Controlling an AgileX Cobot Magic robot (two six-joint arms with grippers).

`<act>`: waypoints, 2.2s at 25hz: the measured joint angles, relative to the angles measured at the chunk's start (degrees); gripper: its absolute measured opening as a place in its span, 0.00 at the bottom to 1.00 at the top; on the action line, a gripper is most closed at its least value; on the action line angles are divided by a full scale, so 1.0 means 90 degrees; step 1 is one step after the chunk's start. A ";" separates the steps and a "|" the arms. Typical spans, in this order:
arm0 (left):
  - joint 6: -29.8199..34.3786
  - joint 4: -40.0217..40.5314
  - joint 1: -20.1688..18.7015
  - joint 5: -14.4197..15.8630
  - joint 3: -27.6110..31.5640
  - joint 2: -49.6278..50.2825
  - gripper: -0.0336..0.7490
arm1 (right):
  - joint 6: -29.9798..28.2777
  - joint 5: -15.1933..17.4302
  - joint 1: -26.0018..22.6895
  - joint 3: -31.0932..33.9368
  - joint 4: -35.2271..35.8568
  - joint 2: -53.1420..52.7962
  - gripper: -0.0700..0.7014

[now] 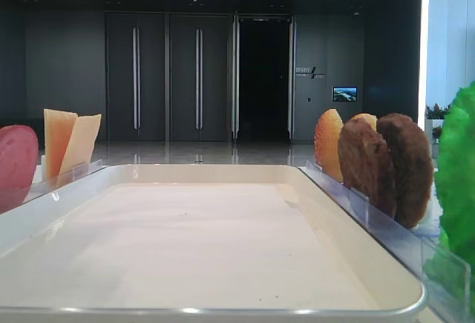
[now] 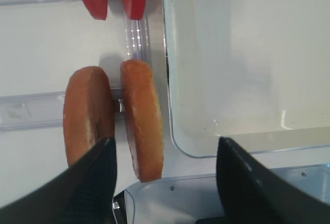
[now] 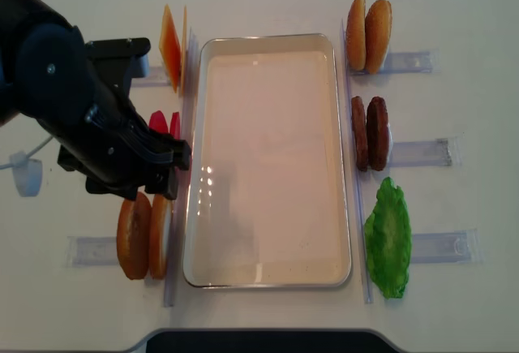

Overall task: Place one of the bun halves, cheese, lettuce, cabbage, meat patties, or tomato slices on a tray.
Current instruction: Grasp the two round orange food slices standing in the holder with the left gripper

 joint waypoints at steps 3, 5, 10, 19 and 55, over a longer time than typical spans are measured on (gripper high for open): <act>-0.0025 0.0020 0.0000 -0.0011 0.0161 0.0000 0.64 | 0.0000 0.0000 0.0000 0.0000 0.0000 0.0000 0.48; -0.0025 0.0020 0.0000 -0.0075 0.0330 0.0000 0.64 | 0.0000 0.0000 0.0000 0.0000 0.0000 0.0000 0.48; -0.0028 0.0027 0.0000 -0.0291 0.0604 0.0000 0.64 | 0.0000 0.0000 0.0000 0.0000 0.0000 0.0000 0.48; -0.0060 0.0027 0.0000 -0.0915 0.0918 0.0005 0.64 | 0.0000 0.0000 0.0000 0.0000 0.0000 0.0000 0.48; 0.0061 0.0120 0.0000 -0.0842 0.0925 0.0892 0.23 | 0.0000 0.0000 0.0000 0.0000 0.0000 0.0000 0.48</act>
